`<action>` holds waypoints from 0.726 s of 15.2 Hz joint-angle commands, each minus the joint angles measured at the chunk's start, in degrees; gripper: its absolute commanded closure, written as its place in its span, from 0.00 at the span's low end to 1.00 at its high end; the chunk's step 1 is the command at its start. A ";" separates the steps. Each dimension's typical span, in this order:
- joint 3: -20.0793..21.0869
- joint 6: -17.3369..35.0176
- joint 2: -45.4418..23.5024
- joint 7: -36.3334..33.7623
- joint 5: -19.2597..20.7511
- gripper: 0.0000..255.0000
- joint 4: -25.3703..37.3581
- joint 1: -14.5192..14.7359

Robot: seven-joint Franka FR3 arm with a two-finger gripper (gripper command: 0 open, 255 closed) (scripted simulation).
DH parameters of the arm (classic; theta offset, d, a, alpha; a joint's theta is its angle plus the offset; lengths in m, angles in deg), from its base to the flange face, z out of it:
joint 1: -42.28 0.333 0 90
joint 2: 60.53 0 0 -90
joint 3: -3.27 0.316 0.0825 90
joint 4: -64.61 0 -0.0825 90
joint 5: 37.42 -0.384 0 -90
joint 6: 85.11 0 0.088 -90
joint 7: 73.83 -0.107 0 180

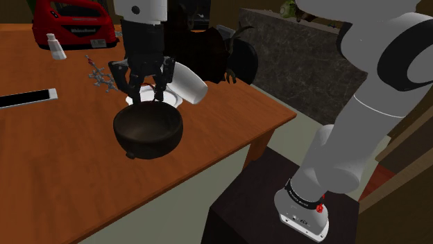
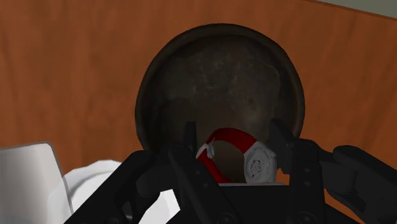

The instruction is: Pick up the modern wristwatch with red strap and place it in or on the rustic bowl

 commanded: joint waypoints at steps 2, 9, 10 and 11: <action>-0.02 2.49 0.37 0.32 -0.15 1.00 -2.83 -0.02; -0.05 5.99 0.95 0.81 -0.40 1.00 -6.90 -0.04; -0.05 5.99 0.95 0.81 -0.40 1.00 -6.90 -0.04; -0.05 5.99 0.95 0.81 -0.40 1.00 -6.90 -0.04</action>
